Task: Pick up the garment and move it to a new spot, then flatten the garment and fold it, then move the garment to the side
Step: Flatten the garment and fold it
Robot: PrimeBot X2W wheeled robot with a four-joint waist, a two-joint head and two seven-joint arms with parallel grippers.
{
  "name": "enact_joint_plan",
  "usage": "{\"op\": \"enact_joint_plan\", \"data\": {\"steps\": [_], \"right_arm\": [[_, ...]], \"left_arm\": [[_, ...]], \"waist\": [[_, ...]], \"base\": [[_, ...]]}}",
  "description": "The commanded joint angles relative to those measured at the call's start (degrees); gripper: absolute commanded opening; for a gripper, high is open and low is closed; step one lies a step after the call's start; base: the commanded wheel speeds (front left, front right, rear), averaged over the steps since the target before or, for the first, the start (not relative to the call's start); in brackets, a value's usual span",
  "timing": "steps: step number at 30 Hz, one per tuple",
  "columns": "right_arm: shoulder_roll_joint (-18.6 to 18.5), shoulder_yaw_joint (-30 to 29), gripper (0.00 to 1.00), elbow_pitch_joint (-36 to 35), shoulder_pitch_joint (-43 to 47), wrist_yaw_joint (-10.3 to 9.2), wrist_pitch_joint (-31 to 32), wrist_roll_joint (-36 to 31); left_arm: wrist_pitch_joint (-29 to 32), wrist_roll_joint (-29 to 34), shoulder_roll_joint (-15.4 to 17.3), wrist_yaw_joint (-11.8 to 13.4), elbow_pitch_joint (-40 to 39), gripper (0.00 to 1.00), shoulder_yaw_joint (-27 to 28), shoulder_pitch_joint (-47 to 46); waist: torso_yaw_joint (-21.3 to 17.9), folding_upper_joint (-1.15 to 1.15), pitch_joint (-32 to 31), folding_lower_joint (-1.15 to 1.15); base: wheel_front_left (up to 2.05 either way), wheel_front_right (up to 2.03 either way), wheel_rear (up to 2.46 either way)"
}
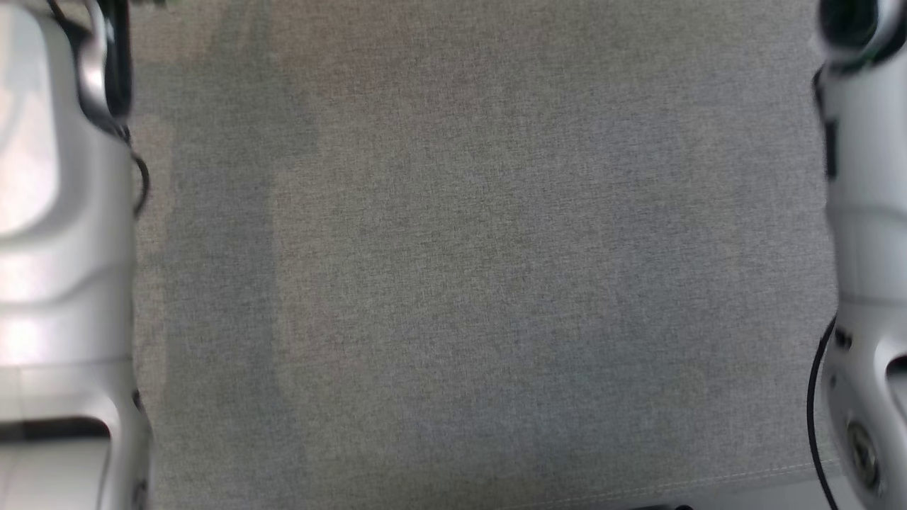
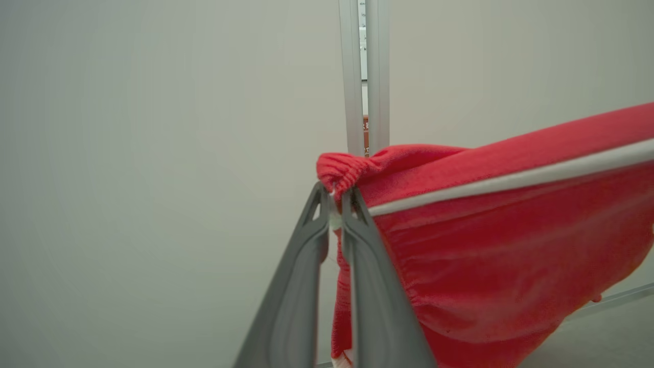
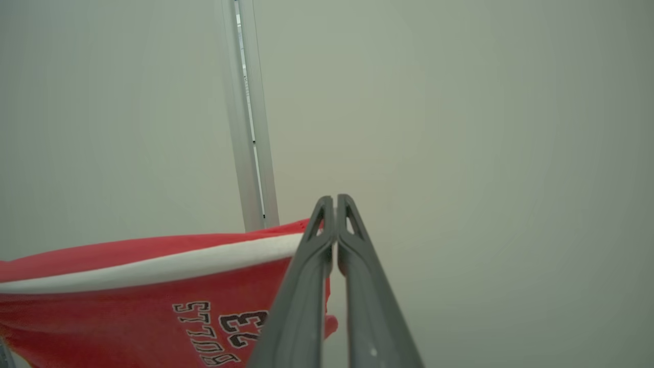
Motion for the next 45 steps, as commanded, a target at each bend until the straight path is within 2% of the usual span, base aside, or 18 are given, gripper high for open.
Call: {"op": "enact_joint_plan", "data": {"steps": [1, 8, 11, 19, 25, 35, 45], "right_arm": [[-0.9, -0.4, 0.0, -1.0, 3.0, -0.27, -0.2, 1.1], [-0.2, 4.0, 0.0, -2.0, 21.5, -0.27, -0.2, 6.6], [0.0, 5.2, 0.0, -1.8, 28.0, -0.27, -0.2, 8.3], [0.9, 4.4, 0.0, -0.6, 43.1, -0.28, -0.3, 11.1], [1.4, 5.7, 0.0, 0.3, 49.8, -0.28, -0.3, 11.5], [0.4, 9.3, 0.0, 2.8, 60.1, -0.26, -0.3, 11.2], [-0.1, 10.1, 0.0, 2.4, 66.9, -0.26, -0.3, 11.6]], "left_arm": [[0.1, -0.1, 0.0, 0.5, 0.1, 0.0, 1.1, 3.0], [0.1, -0.1, -3.2, -0.1, 1.9, 0.0, 4.1, 20.8], [0.1, -0.2, -4.2, 0.5, 2.8, 0.0, 5.4, 26.8], [0.0, -0.3, -5.8, 0.1, 4.6, 0.0, 6.0, 39.3], [0.0, -2.2, -6.0, -0.2, 5.0, 0.0, 3.8, 47.2], [0.0, -6.7, -6.2, 1.9, 5.2, 0.0, -0.5, 58.4], [0.0, -6.9, -6.1, 2.6, 3.2, 0.0, -0.5, 65.3]], "waist": [[0.2, 0.0, -0.9, -0.01], [0.2, 0.0, -4.0, -0.01], [0.4, 0.0, -6.0, -0.01], [1.0, 0.0, -13.3, -0.01], [0.7, 0.0, -18.8, -0.01], [-0.3, 0.0, -28.8, -0.01], [0.0, 0.0, -31.4, -0.01]], "base": [[0.0, 0.0, 0.0], [0.0, 0.0, 0.0], [0.0, 0.0, 0.0], [0.0, 0.0, 0.0], [0.0, 0.0, 0.0], [0.0, 0.0, 0.0], [0.0, 0.0, 0.0]]}}
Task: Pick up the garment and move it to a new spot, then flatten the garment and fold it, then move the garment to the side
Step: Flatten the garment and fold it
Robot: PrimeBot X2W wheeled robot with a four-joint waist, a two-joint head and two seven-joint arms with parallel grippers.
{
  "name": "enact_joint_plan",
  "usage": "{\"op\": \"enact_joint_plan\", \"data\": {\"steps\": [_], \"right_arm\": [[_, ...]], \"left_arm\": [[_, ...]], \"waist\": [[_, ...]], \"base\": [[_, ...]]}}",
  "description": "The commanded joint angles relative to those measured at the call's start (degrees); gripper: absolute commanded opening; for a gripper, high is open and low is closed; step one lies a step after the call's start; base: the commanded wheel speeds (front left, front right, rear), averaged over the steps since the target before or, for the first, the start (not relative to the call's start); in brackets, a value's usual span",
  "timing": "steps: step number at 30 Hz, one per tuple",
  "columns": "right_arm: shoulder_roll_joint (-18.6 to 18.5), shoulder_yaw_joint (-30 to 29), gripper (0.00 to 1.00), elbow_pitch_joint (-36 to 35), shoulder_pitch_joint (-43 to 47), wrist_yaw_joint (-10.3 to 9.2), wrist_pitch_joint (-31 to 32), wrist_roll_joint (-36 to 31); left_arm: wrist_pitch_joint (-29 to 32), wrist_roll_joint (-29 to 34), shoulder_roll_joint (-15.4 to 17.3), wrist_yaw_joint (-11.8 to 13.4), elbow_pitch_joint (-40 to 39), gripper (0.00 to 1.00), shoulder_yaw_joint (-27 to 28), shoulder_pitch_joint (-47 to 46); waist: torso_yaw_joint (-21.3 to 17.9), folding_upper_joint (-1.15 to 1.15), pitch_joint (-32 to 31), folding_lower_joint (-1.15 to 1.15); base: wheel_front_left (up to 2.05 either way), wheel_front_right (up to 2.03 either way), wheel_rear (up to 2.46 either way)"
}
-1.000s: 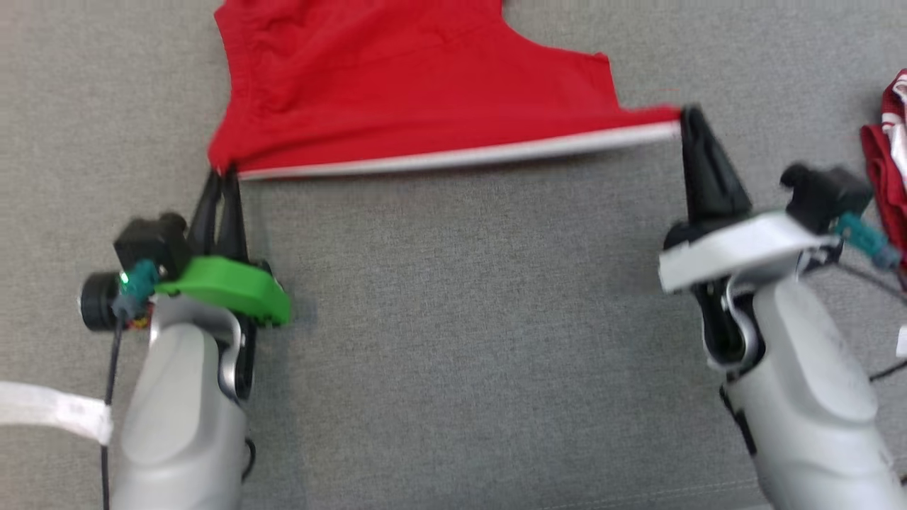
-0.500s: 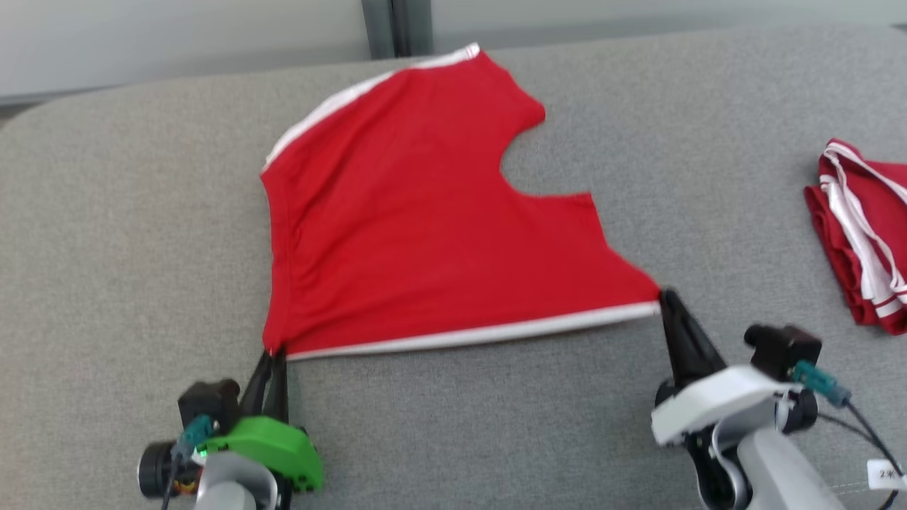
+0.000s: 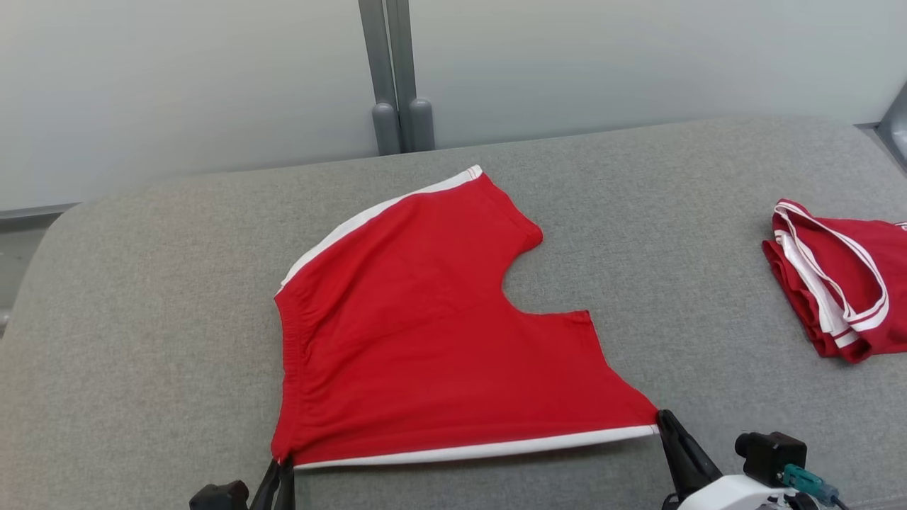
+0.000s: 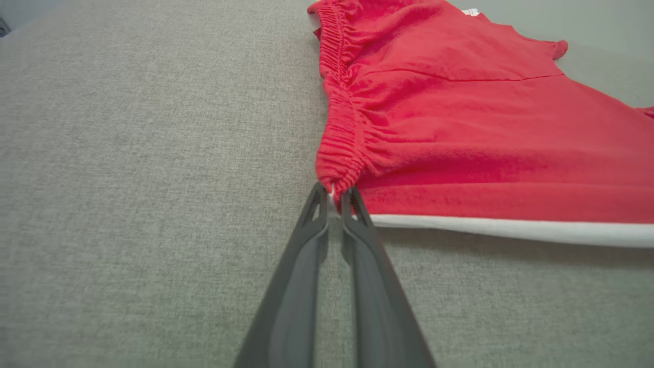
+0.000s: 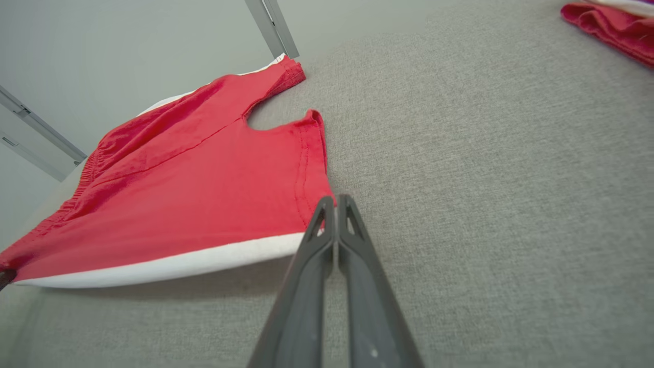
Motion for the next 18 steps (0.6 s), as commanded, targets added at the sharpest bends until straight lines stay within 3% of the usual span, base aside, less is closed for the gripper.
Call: {"op": "enact_joint_plan", "data": {"steps": [1, 7, 18], "right_arm": [[-0.8, -0.8, 0.0, -0.3, 1.1, -0.25, -0.3, 0.3], [-0.5, -1.5, 0.0, -1.7, 1.3, -0.25, -0.3, 0.5], [-0.4, -2.8, 0.0, -3.1, -7.8, -0.2, -0.3, -0.7]], "left_arm": [[0.0, -0.1, 0.8, 0.6, -0.1, 0.0, 0.9, 1.2], [0.0, -0.5, 0.8, 0.6, -1.6, 0.0, 0.1, 1.9], [0.0, -1.6, 0.7, 0.8, -7.2, 0.0, -2.7, -4.2]], "waist": [[0.2, 0.0, -0.6, 0.01], [0.6, 0.0, -0.2, 0.01], [2.6, 0.0, 3.7, 0.01]], "base": [[0.0, 0.0, 0.0], [0.0, 0.0, 0.0], [0.0, 0.0, 0.0]]}}
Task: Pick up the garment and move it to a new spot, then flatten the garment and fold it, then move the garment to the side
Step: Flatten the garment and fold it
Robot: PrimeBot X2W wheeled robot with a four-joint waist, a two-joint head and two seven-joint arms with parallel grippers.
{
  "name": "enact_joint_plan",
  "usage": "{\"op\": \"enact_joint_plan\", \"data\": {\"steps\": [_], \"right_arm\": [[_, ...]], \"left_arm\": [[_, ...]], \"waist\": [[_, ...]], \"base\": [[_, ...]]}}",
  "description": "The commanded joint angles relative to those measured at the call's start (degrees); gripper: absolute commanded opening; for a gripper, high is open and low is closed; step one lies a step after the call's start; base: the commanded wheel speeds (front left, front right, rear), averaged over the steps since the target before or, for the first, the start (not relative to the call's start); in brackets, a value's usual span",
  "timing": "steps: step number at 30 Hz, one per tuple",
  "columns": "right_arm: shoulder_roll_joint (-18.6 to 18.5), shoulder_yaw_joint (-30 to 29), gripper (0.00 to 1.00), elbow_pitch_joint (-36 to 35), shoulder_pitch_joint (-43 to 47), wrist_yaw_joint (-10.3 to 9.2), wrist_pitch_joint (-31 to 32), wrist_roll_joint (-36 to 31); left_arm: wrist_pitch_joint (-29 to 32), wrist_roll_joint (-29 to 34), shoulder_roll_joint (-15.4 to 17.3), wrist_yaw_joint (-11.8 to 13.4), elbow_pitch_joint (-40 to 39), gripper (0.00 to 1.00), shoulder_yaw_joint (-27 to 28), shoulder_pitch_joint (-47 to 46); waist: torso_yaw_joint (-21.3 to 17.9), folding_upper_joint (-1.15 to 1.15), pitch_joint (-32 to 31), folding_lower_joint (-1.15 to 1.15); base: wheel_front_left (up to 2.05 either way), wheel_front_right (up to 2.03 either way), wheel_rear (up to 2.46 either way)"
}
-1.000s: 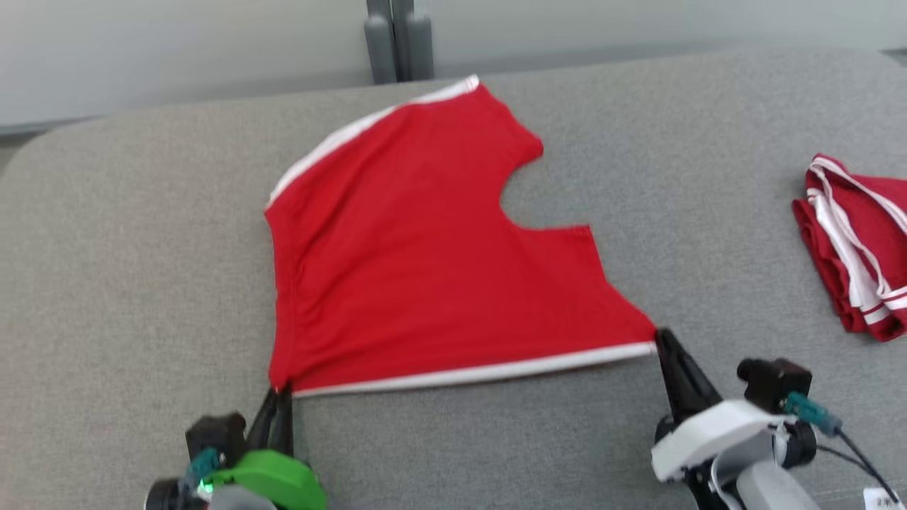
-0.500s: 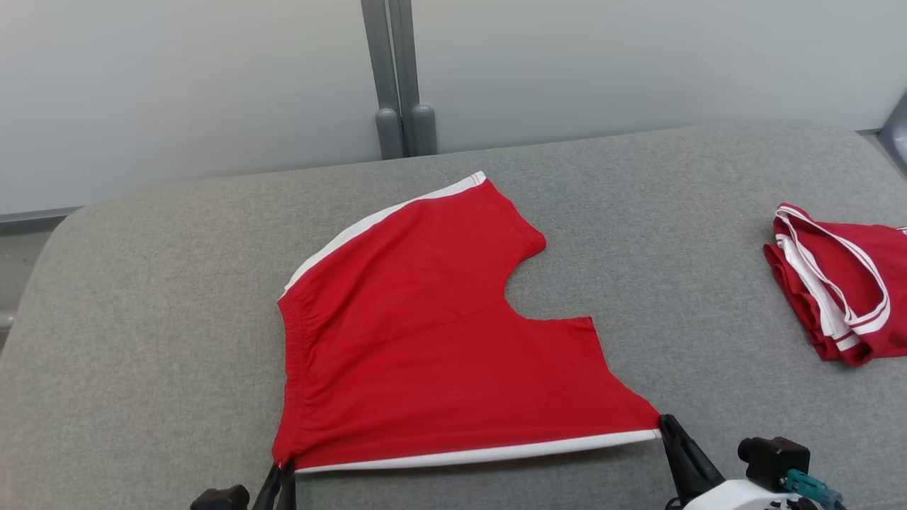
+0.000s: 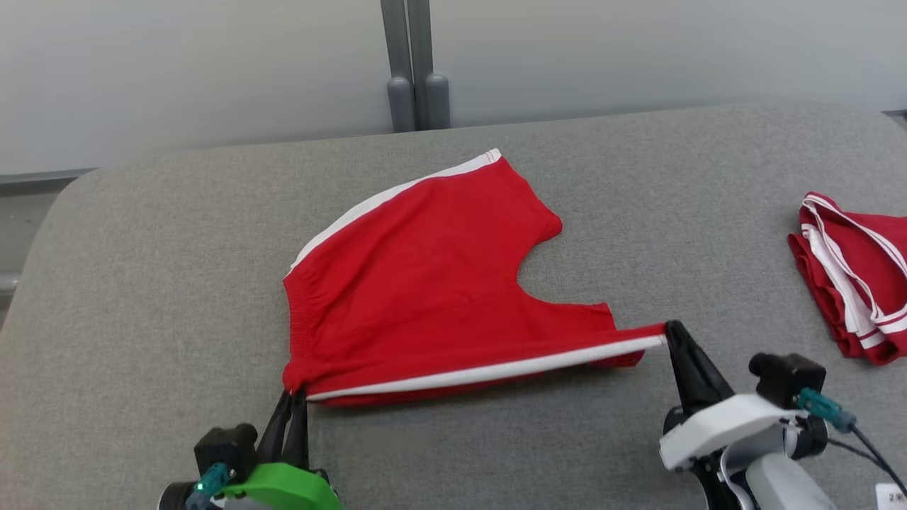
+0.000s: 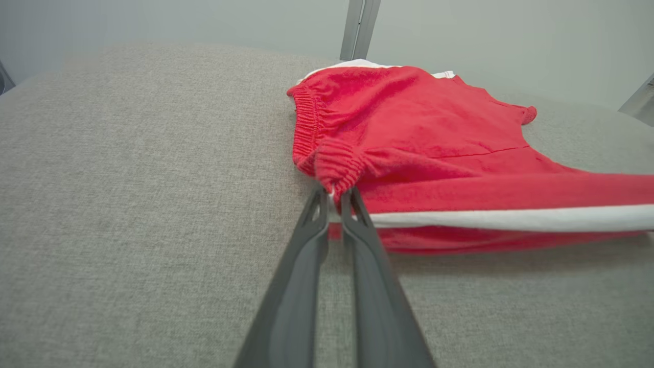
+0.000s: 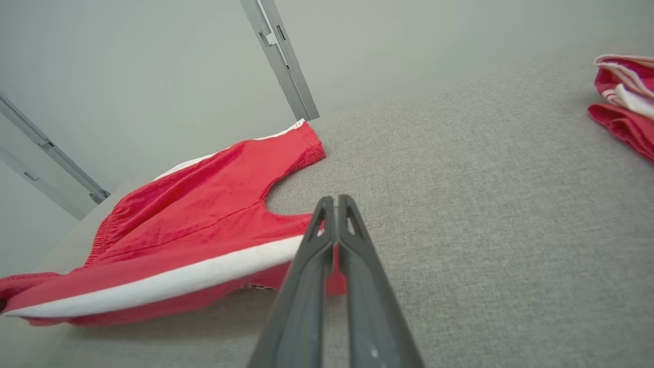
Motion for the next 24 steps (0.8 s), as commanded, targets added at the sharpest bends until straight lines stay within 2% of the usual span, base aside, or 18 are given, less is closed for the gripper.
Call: {"op": "enact_joint_plan", "data": {"steps": [1, 8, 15, 24], "right_arm": [[-0.7, -0.3, 0.0, 0.4, -2.7, -0.13, -0.2, -0.6], [-2.7, 2.1, 0.0, 3.8, -15.3, -0.12, -0.2, -2.8], [-4.3, 5.4, 0.0, 9.3, -29.2, -0.11, -0.2, -6.0], [-5.1, 5.4, 0.0, 17.1, -44.4, -0.11, -0.2, -11.4]], "left_arm": [[0.0, 0.7, 0.6, 0.3, -0.6, 0.0, -0.4, -2.2], [0.0, 1.1, 0.5, 0.3, -1.4, 0.0, -2.1, -8.7], [0.0, -1.7, 0.5, 1.5, -1.3, 0.0, -3.1, -17.5], [0.0, -3.8, 0.4, 3.3, 0.2, 0.0, -5.5, -28.2]], "waist": [[1.0, 0.0, 2.0, 0.0], [2.7, 0.0, 7.7, 0.0], [5.8, 0.0, 15.0, 0.0], [9.8, 0.0, 23.3, 0.0]], "base": [[0.0, 0.0, 0.0], [0.0, 0.0, 0.0], [0.0, 0.0, 0.0], [0.0, 0.0, 0.0]]}}
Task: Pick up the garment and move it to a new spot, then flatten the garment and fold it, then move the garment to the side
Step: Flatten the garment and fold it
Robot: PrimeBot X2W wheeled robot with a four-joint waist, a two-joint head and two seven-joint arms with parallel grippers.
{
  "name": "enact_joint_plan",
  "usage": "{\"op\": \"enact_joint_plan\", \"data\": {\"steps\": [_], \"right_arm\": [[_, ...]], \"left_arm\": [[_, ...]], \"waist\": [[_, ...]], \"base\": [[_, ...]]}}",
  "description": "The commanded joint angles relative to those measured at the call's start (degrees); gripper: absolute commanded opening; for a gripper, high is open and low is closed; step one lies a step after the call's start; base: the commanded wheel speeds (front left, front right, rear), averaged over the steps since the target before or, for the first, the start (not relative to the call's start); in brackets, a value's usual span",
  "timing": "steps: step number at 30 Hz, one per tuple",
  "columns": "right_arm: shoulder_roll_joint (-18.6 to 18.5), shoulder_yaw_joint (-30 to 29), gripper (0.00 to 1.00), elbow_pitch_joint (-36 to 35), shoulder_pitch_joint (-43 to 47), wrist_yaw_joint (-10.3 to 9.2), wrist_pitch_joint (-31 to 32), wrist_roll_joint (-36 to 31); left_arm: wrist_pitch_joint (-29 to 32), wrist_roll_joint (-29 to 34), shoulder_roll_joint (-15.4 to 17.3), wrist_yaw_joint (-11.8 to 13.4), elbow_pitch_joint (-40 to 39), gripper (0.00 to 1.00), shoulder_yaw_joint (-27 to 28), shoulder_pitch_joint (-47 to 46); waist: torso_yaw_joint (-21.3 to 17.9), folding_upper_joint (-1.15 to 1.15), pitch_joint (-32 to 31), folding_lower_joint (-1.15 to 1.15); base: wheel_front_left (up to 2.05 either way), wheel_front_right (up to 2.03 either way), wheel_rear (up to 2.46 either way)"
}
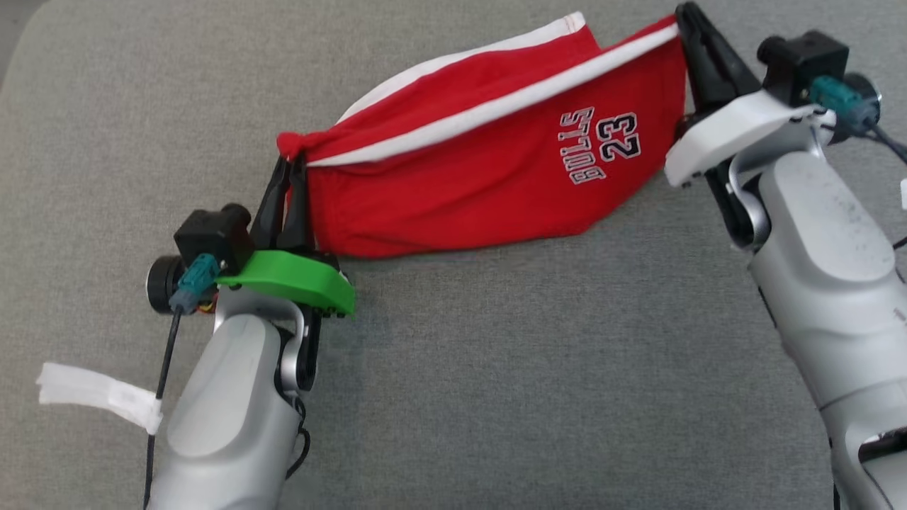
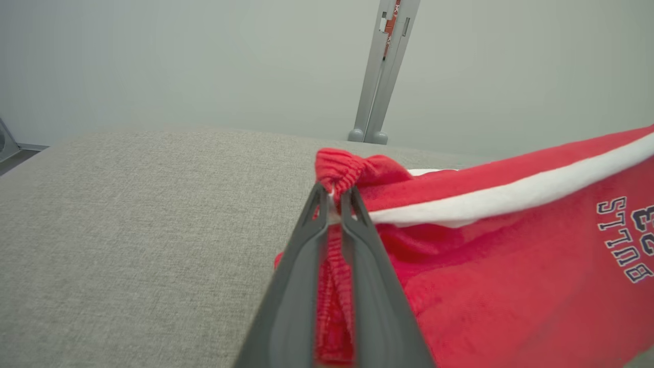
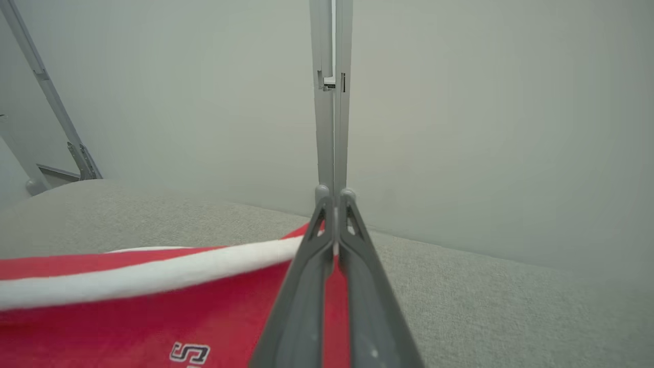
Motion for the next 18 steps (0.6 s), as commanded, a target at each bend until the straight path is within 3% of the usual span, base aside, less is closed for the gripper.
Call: {"op": "enact_joint_plan", "data": {"steps": [1, 13, 14, 15, 16, 17, 18], "right_arm": [[-0.2, -0.9, 0.0, 1.2, -2.4, -0.09, -0.1, -1.0], [0.9, -6.9, 0.0, 9.8, -14.4, -0.1, -0.1, -9.7], [1.2, -7.5, 0.0, 10.3, -15.1, -0.09, -0.1, -10.5], [1.7, -8.1, 0.15, 10.4, -15.5, -0.09, -0.1, -10.6], [2.2, -8.8, 0.4, 10.3, -15.7, -0.09, -0.1, -10.7], [2.6, -9.1, 1.0, 10.1, -15.6, -0.09, -0.1, -10.6], [2.9, -9.3, 1.0, 9.9, -15.4, -0.09, -0.1, -10.5]], "left_arm": [[0.0, -0.7, 0.3, 0.5, 0.0, 0.0, -0.4, -2.5], [0.0, -6.2, 0.3, 2.9, 1.0, 0.0, -5.0, -11.3], [0.0, -6.6, 0.3, 3.2, 0.8, 0.11, -5.3, -11.7], [0.0, -7.0, 0.3, 3.6, 0.5, 0.33, -5.4, -12.1], [0.0, -7.3, 0.3, 3.8, 0.2, 1.0, -5.7, -12.2], [0.0, -7.7, 0.2, 3.9, 0.0, 1.0, -5.9, -12.1], [0.0, -7.6, 0.3, 4.1, -0.2, 1.0, -6.1, -12.0]], "waist": [[4.0, 0.0, 5.9, 0.0], [7.7, 0.0, 13.0, 0.0], [7.8, 0.0, 13.4, 0.0], [7.8, 0.0, 13.8, 0.0], [7.7, 0.0, 14.1, 0.0], [7.7, 0.0, 14.2, 0.0], [7.6, 0.0, 14.3, 0.0]], "base": [[0.0, 0.0, 0.0], [0.0, 0.0, 0.0], [0.0, 0.0, 0.0], [0.0, 0.0, 0.0], [0.0, 0.0, 0.0], [0.0, 0.0, 0.0], [0.0, 0.0, 0.0]]}}
